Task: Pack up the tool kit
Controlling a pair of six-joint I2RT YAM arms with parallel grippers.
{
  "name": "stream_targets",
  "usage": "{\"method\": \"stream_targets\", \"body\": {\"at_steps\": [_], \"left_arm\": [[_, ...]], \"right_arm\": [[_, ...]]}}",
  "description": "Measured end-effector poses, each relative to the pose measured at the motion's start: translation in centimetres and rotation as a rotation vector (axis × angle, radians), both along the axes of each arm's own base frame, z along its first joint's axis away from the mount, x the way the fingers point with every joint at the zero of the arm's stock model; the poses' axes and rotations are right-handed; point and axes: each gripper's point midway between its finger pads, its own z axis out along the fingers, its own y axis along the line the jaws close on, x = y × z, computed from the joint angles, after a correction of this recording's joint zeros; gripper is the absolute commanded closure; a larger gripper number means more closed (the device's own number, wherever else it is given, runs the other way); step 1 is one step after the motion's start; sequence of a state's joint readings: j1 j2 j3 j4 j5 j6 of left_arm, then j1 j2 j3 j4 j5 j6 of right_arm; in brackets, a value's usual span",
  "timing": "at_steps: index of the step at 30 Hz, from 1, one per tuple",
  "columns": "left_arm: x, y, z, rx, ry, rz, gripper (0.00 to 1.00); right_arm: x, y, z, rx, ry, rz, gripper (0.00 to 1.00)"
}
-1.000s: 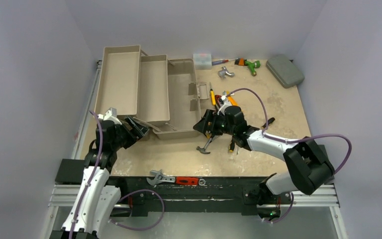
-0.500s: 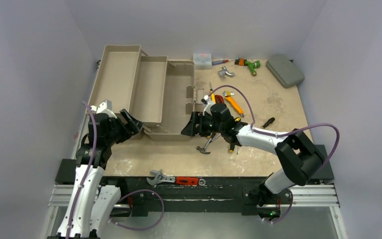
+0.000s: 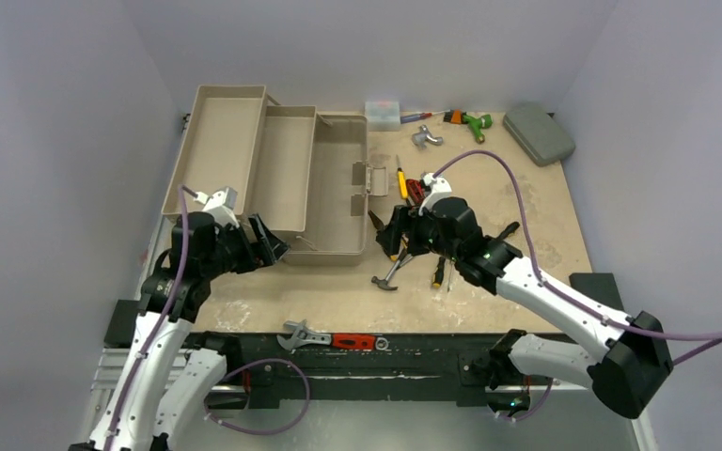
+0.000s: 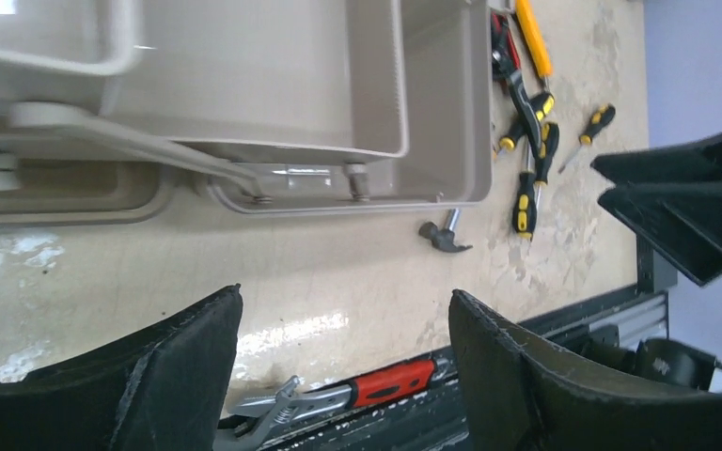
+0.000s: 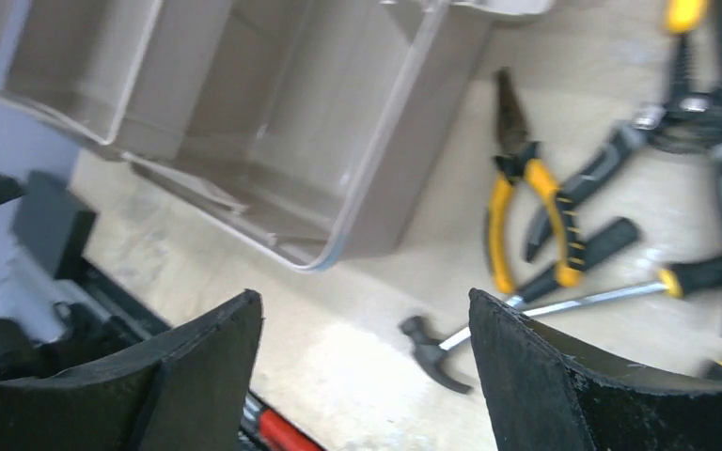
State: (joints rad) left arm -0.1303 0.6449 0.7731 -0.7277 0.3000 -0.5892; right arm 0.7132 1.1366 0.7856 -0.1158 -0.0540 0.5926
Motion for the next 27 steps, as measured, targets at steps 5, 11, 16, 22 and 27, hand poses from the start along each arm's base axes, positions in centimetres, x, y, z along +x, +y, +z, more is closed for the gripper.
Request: {"method": "stream_targets", "body": {"at_steps": [5, 11, 16, 22, 27], "left_arm": [[-0.8, -3.1, 0.8, 0.049, -0.028, -0.141, 0.22], [-1.9, -3.9, 1.0, 0.144, -0.062, -0.222, 0.21], [-2.1, -1.4, 4.7, 0.269, -0.176, -0.206, 0.19], [-3.2, 0.6, 5.7, 0.344, -0.297, -0.197, 0.20], [-3.9, 1.1, 4.8, 0.360, -0.318, -0.200, 0.20]], "right_arm": [[0.6, -4.2, -1.6, -0.178, -0.036, -0.112, 0.37], [1.9, -7.0, -6.0, -0.362, 0.033, -0.161, 0.40], [2.8, -7.1, -10.0, -0.440, 0.111, -0.098, 0.41], [4.0, -5.5, -12.7, -0.426, 0.168, -0.018, 0.45], [4.9, -4.2, -13.9, -0.413, 0.190, 0.015, 0.56]]}}
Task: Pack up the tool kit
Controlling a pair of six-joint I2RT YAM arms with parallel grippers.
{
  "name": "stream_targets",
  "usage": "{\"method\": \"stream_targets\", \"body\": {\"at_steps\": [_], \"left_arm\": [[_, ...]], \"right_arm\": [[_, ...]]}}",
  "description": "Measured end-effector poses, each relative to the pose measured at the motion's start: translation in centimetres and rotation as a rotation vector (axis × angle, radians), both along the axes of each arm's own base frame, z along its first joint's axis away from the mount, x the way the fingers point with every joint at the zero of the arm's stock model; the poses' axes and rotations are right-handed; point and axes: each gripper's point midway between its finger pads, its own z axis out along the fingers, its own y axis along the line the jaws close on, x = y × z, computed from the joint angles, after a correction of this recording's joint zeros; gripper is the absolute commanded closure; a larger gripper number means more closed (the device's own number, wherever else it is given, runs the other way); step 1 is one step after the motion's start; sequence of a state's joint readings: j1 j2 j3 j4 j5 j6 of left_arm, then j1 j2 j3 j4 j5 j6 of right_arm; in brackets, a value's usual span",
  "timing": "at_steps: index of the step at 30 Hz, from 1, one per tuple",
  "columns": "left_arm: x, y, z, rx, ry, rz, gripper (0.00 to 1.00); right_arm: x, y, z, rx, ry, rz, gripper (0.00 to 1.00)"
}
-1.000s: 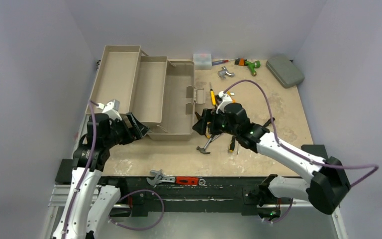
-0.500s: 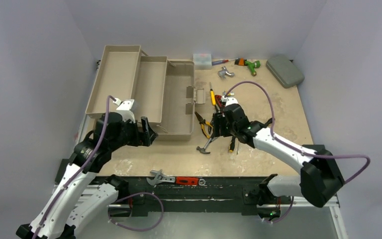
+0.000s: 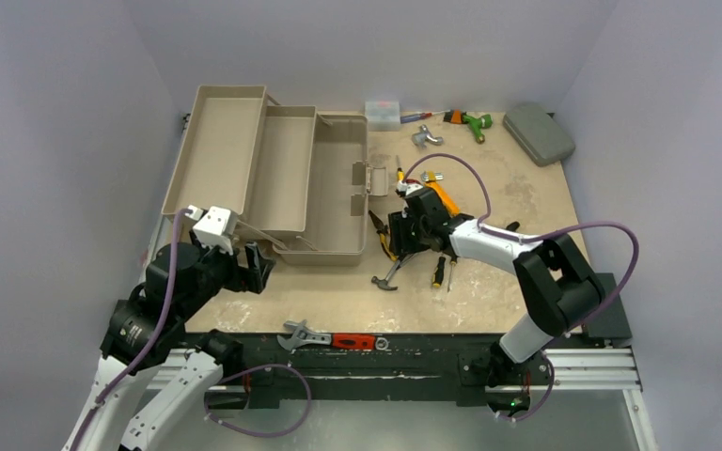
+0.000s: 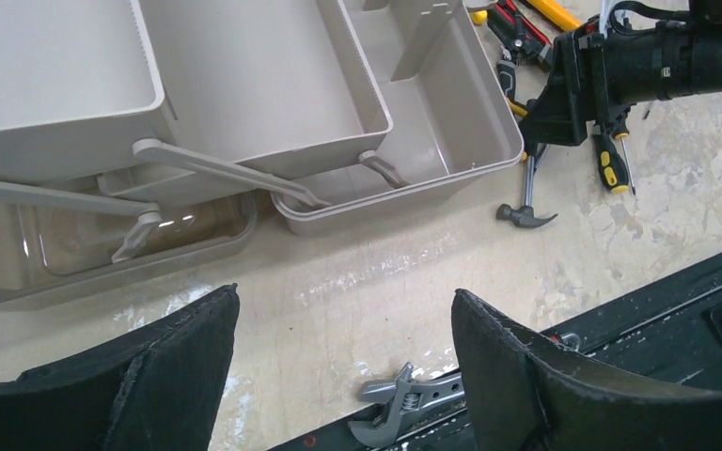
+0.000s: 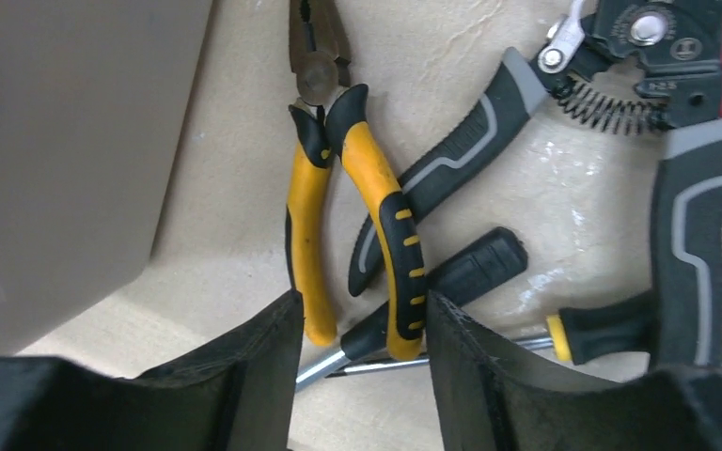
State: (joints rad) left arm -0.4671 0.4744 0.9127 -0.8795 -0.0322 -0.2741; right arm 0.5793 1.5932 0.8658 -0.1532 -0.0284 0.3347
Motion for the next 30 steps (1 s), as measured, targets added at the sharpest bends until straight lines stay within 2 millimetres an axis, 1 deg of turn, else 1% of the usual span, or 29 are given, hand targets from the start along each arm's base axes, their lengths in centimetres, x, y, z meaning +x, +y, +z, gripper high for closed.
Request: {"method": "stream_targets", "body": {"at_steps": [3, 8, 10, 11, 17, 18, 20, 22, 23, 27, 30], "left_arm": [[-0.3, 0.3, -0.1, -0.002, -0.020, 0.003, 0.20], [-0.2, 0.5, -0.2, 0.004, -0.019, 0.014, 0.20], [0.0, 0.5, -0.4, 0.010, -0.011, 0.017, 0.20], [0.0, 0.5, -0.5, 0.014, -0.007, 0.021, 0.20], [0.3, 0.8, -0.7, 0.026, -0.004, 0.039, 0.20], [0.3, 0.9, -0.7, 0.028, -0.005, 0.044, 0.20], [0.4, 1.1, -0.7, 0.032, -0.007, 0.055, 0.20], [0.5, 1.3, -0.7, 0.038, -0.007, 0.065, 0.20], [0.5, 1.3, -0.7, 0.039, -0.008, 0.068, 0.20], [0.7, 1.4, -1.0, 0.051, 0.004, 0.079, 0.20], [0.8, 1.5, -1.1, 0.057, 0.008, 0.083, 0.20]], "right_arm": [[0.2, 0.5, -0.2, 0.010, 0.013, 0.010, 0.58], [1.1, 1.1, 0.2, 0.012, 0.012, 0.007, 0.56], [1.3, 1.2, 0.2, 0.007, 0.017, 0.005, 0.60], [1.4, 1.2, 0.1, 0.004, 0.020, 0.006, 0.62], [1.4, 1.0, -1.4, -0.046, 0.076, 0.006, 0.62], [1.4, 1.0, -1.6, -0.052, 0.083, 0.006, 0.64], [1.6, 0.8, -1.8, -0.076, 0.094, 0.001, 0.75], [1.9, 0.6, -2.0, -0.095, 0.091, -0.003, 0.95], [1.9, 0.6, -2.0, -0.097, 0.091, -0.001, 1.00], [1.9, 0.3, -1.9, -0.099, 0.075, -0.010, 1.00], [0.8, -0.3, -1.6, -0.092, 0.070, -0.011, 1.00]]}}
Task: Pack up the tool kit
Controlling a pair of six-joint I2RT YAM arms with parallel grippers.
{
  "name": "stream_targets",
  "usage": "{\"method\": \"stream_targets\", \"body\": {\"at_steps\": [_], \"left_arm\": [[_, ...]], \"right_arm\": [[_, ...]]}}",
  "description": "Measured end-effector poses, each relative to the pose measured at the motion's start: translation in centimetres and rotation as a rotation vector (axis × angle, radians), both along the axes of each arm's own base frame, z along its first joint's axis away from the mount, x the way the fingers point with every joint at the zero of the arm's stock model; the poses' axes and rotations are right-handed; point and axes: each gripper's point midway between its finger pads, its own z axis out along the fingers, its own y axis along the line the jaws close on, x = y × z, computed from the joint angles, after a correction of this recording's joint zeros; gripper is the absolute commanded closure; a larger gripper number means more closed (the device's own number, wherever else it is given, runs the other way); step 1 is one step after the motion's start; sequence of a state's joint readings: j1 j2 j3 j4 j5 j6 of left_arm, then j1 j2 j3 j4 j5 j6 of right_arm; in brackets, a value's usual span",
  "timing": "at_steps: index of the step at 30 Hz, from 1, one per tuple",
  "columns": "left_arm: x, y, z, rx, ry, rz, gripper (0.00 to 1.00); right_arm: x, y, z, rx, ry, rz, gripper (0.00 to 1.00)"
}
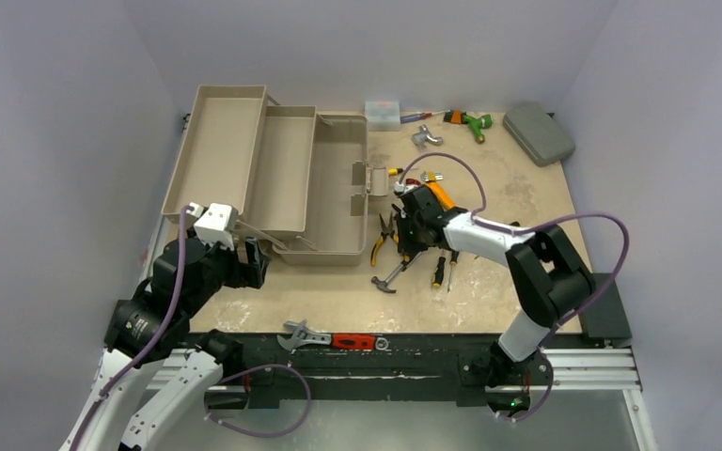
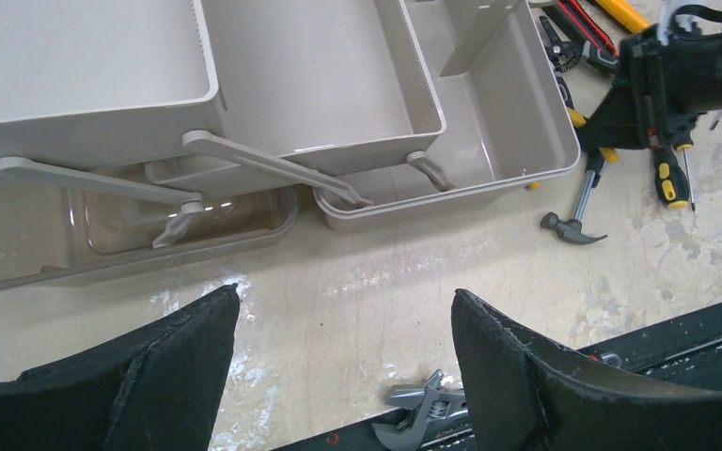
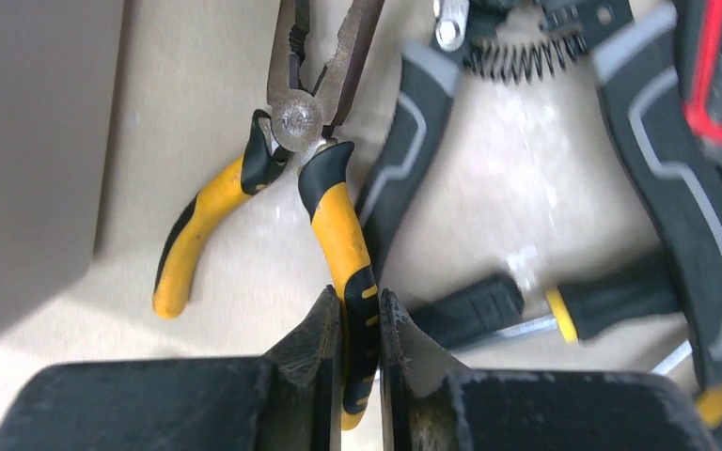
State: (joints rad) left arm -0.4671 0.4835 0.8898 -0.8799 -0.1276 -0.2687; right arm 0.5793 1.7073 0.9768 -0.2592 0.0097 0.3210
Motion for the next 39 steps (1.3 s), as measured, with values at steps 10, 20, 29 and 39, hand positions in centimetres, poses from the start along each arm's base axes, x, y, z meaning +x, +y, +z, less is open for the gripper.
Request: {"method": "stream_targets", "body": {"at_steps": [10, 20, 29, 39], "left_arm": [[0.0, 0.0, 0.0, 0.000, 0.000, -0.002, 0.20], [-0.7, -0.9, 0.4, -0.022, -0.018, -0.068, 0.20], [-0.9, -1.0, 0.7, -0.031, -0.037, -0.083, 0.20], [-0.8, -0.9, 0.7, -0.028, -0.039, -0.075, 0.20]], "right_arm": [[-1.8, -1.1, 9.0, 0.141, -0.161, -0.043, 1.00], [-2.9, 0.8, 16.1, 0.346, -0.277, 0.033, 1.00], [-0.1, 7.4, 18.9, 0.507, -0.243, 0.096, 1.00], [2.7, 12.3, 13.8, 0.269, -0.205, 0.019, 1.00]]}}
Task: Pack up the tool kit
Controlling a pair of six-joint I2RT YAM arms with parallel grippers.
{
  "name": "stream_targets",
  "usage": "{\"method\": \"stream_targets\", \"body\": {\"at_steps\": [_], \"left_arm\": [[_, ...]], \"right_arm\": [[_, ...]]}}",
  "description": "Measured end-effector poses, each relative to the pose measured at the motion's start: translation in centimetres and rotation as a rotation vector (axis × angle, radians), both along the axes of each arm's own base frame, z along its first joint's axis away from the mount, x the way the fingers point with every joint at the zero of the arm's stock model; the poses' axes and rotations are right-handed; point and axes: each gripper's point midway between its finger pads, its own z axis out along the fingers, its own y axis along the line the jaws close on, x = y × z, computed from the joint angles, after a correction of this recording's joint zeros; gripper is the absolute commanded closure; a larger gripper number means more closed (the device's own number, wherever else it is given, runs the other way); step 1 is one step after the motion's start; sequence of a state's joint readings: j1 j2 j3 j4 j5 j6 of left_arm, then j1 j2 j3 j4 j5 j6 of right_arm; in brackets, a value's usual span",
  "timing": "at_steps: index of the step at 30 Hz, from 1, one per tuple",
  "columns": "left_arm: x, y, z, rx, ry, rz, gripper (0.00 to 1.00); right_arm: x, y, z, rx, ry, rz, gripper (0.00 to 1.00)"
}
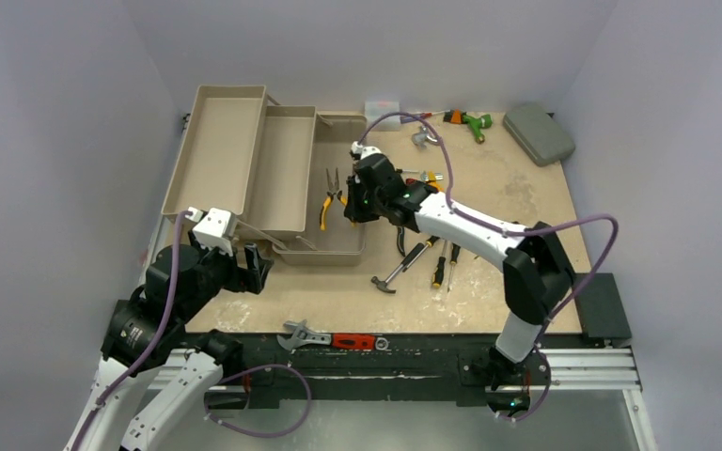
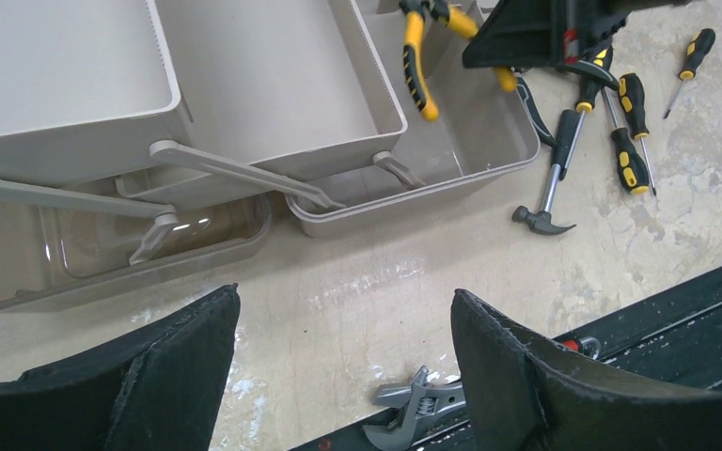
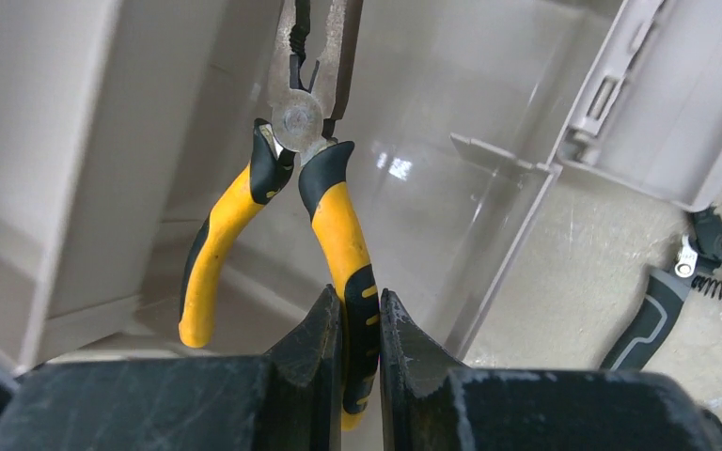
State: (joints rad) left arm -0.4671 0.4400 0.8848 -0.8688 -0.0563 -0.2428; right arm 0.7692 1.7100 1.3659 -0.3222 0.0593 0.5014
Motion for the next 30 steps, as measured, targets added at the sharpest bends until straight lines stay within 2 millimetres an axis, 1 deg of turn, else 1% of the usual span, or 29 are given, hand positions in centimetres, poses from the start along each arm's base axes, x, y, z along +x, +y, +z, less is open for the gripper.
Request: {"method": "stream_targets", "body": {"at_steps": [2, 5, 6, 7, 8, 9, 12, 14, 16, 18, 21, 23, 25, 26, 28, 30], "left_arm": [[0.0, 0.0, 0.0, 0.000, 0.000, 0.000, 0.20], [0.0, 0.0, 0.0, 0.000, 0.000, 0.000, 0.20], [0.0, 0.0, 0.0, 0.000, 0.000, 0.000, 0.20], [0.0, 0.0, 0.0, 0.000, 0.000, 0.000, 0.20], [0.0, 0.0, 0.0, 0.000, 0.000, 0.001, 0.20], [0.0, 0.0, 0.0, 0.001, 0.001, 0.001, 0.20], [0.0, 0.0, -0.1, 0.002, 0.003, 0.001, 0.20], [0.0, 0.0, -0.1, 0.002, 0.004, 0.001, 0.20], [0.0, 0.0, -0.1, 0.002, 0.004, 0.001, 0.20], [0.0, 0.0, -0.1, 0.002, 0.004, 0.001, 0.20], [0.0, 0.0, -0.1, 0.002, 0.004, 0.000, 0.20], [0.0, 0.0, -0.1, 0.002, 0.004, 0.000, 0.20], [0.0, 0.0, -0.1, 0.002, 0.004, 0.000, 0.20], [0.0, 0.0, -0.1, 0.002, 0.004, 0.000, 0.20], [0.0, 0.0, -0.1, 0.002, 0.004, 0.000, 0.20], [0.1, 0.1, -0.1, 0.005, 0.003, 0.007, 0.20]], "right_arm": [[-0.1, 0.3, -2.2, -0.058, 0.030, -0.011, 1.00], [-0.1, 0.7, -4.7, -0.118, 0.067, -0.024, 1.00], [0.1, 0.8, -5.5, -0.133, 0.075, -0.033, 0.97], [0.2, 0.8, -6.0, -0.141, 0.081, -0.039, 0.90], [0.3, 1.0, -6.5, -0.140, 0.090, -0.046, 0.86], [0.4, 1.3, -6.6, -0.135, 0.088, -0.051, 0.82], [0.8, 1.7, -6.5, -0.114, 0.079, -0.067, 0.63], [1.2, 1.9, -5.7, -0.089, 0.056, -0.079, 0.54], [1.2, 1.8, -4.8, -0.060, 0.030, -0.084, 0.52], [0.5, 1.0, -3.6, -0.043, 0.011, -0.087, 0.52], [-0.4, -0.2, -1.1, -0.009, -0.023, -0.092, 0.52], [-1.1, -1.2, 1.1, 0.021, -0.060, -0.104, 0.48], [-2.2, -2.6, 3.0, 0.056, -0.090, -0.115, 0.43], [-2.6, -3.2, 3.6, 0.066, -0.099, -0.127, 0.35], [-3.5, -5.1, 4.4, 0.081, -0.113, -0.179, 0.15], [-4.5, -7.5, 4.5, 0.086, -0.111, -0.254, 0.03]]}}
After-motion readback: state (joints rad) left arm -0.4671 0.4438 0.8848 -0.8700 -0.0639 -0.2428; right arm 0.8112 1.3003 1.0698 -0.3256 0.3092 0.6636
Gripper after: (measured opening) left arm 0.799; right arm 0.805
